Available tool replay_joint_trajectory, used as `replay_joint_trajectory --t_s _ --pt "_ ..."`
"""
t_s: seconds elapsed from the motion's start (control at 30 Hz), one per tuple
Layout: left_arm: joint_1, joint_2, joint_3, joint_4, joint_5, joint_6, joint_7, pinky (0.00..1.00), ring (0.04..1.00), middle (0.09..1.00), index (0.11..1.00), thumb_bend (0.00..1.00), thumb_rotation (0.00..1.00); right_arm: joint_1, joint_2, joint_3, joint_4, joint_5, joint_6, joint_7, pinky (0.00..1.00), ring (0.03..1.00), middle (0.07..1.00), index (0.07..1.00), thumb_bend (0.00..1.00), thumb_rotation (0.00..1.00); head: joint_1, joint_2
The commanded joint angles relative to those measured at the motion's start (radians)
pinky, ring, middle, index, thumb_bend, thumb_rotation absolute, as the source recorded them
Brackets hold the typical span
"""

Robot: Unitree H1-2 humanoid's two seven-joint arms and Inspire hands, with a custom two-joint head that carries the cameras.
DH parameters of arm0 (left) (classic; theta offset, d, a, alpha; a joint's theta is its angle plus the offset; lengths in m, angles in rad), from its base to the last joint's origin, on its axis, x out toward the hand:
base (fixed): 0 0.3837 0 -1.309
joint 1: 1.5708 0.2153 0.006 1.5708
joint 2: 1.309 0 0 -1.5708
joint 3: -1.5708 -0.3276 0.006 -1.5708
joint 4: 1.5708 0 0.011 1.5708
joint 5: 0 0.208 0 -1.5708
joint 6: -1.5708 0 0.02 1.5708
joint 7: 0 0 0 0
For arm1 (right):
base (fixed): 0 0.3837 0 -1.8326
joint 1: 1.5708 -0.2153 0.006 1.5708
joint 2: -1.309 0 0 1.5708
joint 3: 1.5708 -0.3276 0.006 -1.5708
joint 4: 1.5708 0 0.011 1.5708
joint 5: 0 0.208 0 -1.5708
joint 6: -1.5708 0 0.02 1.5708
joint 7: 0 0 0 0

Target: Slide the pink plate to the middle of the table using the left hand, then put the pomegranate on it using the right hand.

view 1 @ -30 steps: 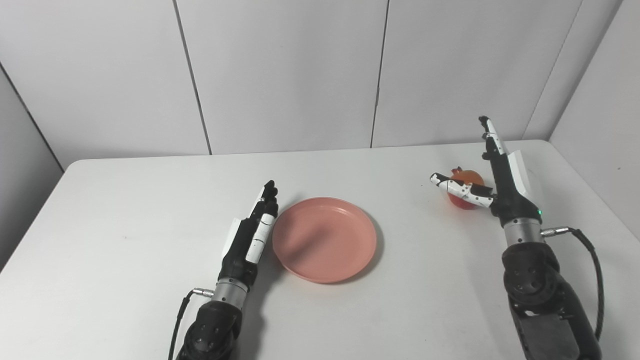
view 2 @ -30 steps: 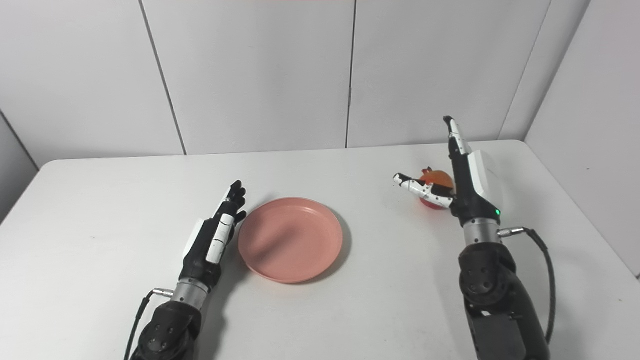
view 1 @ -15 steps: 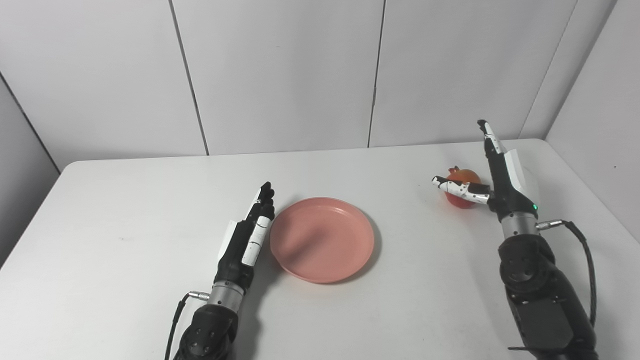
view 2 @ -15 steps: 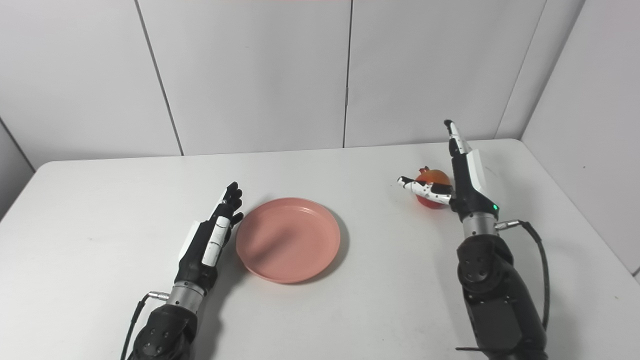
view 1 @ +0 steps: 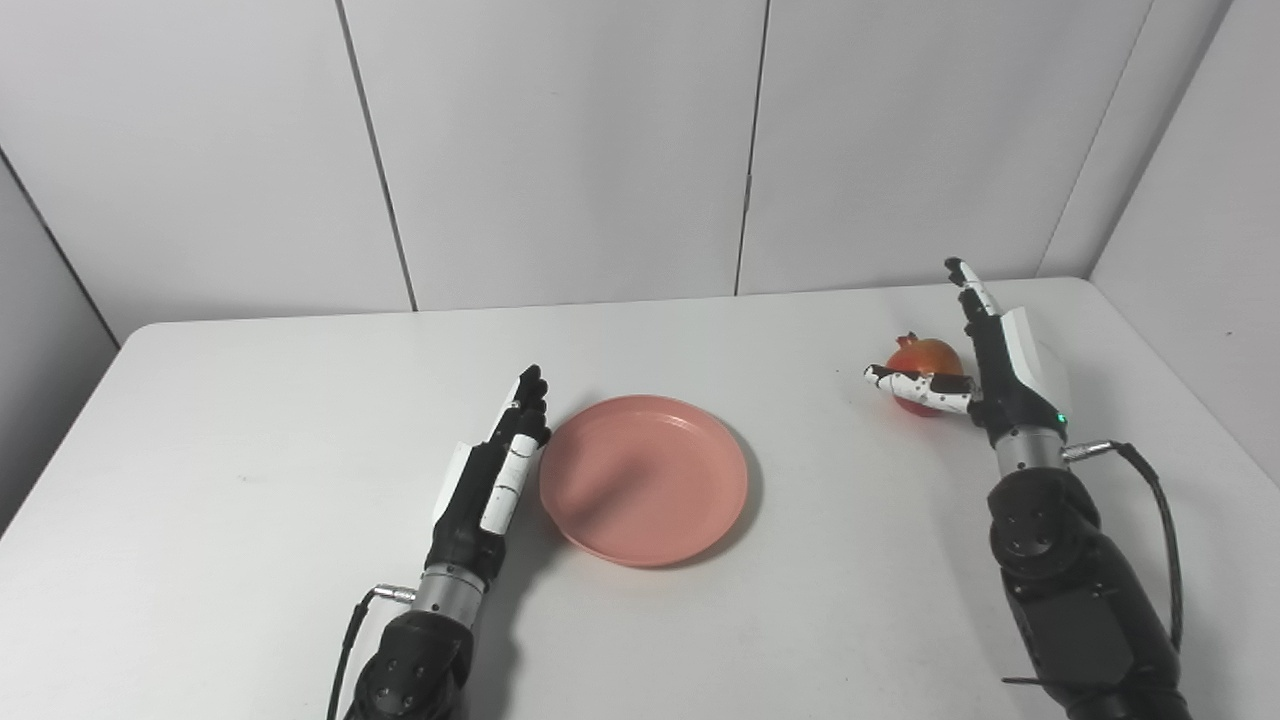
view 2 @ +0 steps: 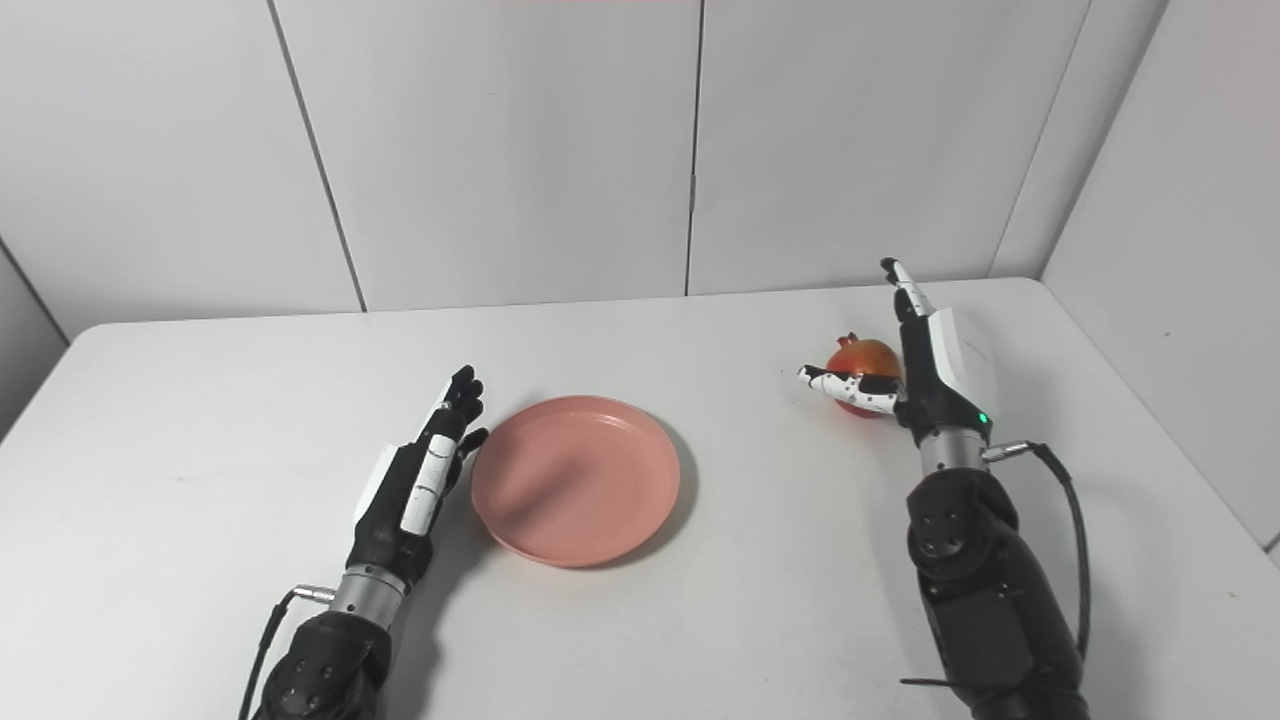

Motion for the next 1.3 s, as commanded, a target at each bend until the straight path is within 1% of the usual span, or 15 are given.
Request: replay_joint_trajectory --t_s 0.0,0.23,0.33,0.53,0.6,0.8,1.03,1.07,1.17,1.27 --pt "-0.006 0.008 0.0 -0.025 -0.001 -0.012 -0.005 0.95 0.994 1.0 1.0 0.7 1.0 -0.058 -0.02 -0.001 -0.008 -0.001 0.021 -0.019 0.77 0.87 0.904 0.913 0.88 0.27 0.001 0.0" --pt "-0.007 0.01 0.001 -0.026 -0.011 -0.013 -0.012 0.94 0.992 1.0 1.0 0.69 1.0 -0.066 -0.012 -0.001 0.006 0.019 0.052 -0.016 0.75 0.855 0.894 0.894 0.84 0.22 0.0 0.005" --pt "-0.006 0.01 0.003 -0.031 -0.009 -0.002 -0.012 0.95 0.991 1.0 1.0 0.7 1.0 -0.07 -0.01 -0.005 0.024 0.038 0.051 -0.018 0.76 0.853 0.887 0.887 0.83 0.21 0.0 0.008" --pt "-0.005 0.009 0.005 -0.034 -0.009 -0.007 -0.016 0.95 0.991 1.0 1.0 0.69 1.0 -0.079 -0.014 0.001 0.077 0.061 0.041 -0.024 0.75 0.847 0.878 0.884 0.8 0.19 0.0 0.009" --pt "-0.003 0.01 0.004 -0.04 -0.004 -0.003 -0.014 0.95 0.991 1.0 1.0 0.69 1.0 -0.08 -0.014 0.002 0.088 0.064 0.044 -0.027 0.75 0.847 0.878 0.883 0.8 0.19 0.001 0.015" --pt "-0.003 0.009 0.008 -0.038 -0.016 -0.011 -0.024 0.95 0.989 1.0 1.0 0.69 1.0 -0.086 -0.019 0.009 0.131 0.069 0.033 -0.043 0.75 0.839 0.873 0.873 0.78 0.18 0.002 0.017" --pt "-0.001 0.011 0.009 -0.05 -0.02 0.008 -0.026 0.94 0.989 1.0 1.0 0.69 1.0 -0.088 -0.02 0.025 0.152 0.064 0.044 -0.051 0.73 0.823 0.859 0.857 0.75 0.16 0.003 0.022" --pt "-0.001 0.011 0.008 -0.051 -0.02 0.011 -0.026 0.94 0.989 1.0 1.0 0.69 1.0 -0.09 -0.02 0.028 0.161 0.063 0.039 -0.055 0.73 0.823 0.859 0.857 0.75 0.15 0.003 0.024" --pt "-0.001 0.012 0.009 -0.054 -0.027 0.016 -0.03 0.95 0.992 1.0 1.0 0.69 1.0 -0.094 -0.021 0.037 0.185 0.054 0.022 -0.081 0.7 0.793 0.831 0.829 0.71 0.11 0.005 0.026" --pt "-0.002 0.011 0.011 -0.055 -0.036 0.018 -0.033 0.95 0.994 1.0 1.0 0.68 1.0 -0.101 -0.021 0.049 0.221 0.041 -0.001 -0.128 0.68 0.772 0.807 0.803 0.69 0.08 0.006 0.029"
